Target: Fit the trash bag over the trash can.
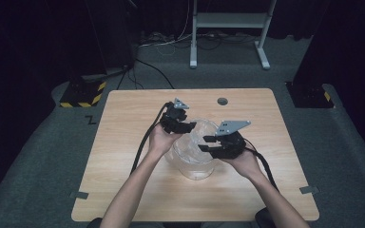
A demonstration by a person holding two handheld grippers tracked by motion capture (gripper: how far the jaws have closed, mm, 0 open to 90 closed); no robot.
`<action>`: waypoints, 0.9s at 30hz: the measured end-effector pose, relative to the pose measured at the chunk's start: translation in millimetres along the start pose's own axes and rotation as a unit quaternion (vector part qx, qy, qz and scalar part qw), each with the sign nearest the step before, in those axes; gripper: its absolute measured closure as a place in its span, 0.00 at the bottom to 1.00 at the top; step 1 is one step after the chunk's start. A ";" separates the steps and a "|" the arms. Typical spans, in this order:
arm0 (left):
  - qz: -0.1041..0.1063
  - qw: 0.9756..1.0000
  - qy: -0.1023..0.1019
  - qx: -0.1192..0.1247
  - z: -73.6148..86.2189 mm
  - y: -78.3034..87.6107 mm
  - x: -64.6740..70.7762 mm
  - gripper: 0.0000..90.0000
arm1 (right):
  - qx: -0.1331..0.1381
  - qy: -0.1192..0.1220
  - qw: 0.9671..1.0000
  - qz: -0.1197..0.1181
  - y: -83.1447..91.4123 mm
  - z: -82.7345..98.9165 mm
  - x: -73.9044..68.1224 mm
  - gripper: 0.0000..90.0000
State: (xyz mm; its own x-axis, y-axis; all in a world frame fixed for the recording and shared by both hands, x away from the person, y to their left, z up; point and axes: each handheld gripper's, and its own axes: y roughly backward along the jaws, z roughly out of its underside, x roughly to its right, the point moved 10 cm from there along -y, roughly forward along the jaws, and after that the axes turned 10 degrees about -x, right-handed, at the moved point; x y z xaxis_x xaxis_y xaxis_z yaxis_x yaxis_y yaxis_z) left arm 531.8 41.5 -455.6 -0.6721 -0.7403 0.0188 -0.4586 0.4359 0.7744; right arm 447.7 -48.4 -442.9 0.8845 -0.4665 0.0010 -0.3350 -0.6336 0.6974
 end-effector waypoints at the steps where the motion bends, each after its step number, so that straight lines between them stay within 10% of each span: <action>1: 0.001 1.000 0.002 0.001 -0.2 0.3 0.8 0.55 | 0.004 0.000 1.000 0.003 0.3 -2.6 0.5 0.65; 14: 0.004 1.000 0.010 -0.005 -0.3 -15.9 1.3 0.54 | -0.019 0.025 0.999 -0.009 -15.8 -8.9 -11.6 0.68; 19: 0.003 1.000 0.015 -0.008 0.1 -15.9 1.0 0.53 | -0.021 0.044 0.997 -0.060 -16.7 -8.6 -33.2 0.68; 24: 0.009 1.000 0.011 -0.004 -0.6 -15.7 2.2 0.53 | 0.014 0.010 0.999 -0.029 -8.5 -19.2 -14.2 0.68; 27: 0.012 1.000 0.008 -0.003 -1.2 -15.0 3.1 0.52 | -0.016 0.010 1.000 -0.021 -15.5 -15.9 -11.5 0.68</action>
State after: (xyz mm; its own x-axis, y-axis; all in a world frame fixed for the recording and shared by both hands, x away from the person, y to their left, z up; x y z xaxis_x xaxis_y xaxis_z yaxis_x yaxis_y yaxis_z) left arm 537.3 32.1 -466.5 -0.6727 -0.7384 0.0471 -0.4401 0.4504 0.7768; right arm 447.9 -23.4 -442.3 0.9041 -0.4271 -0.0156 -0.2864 -0.6325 0.7196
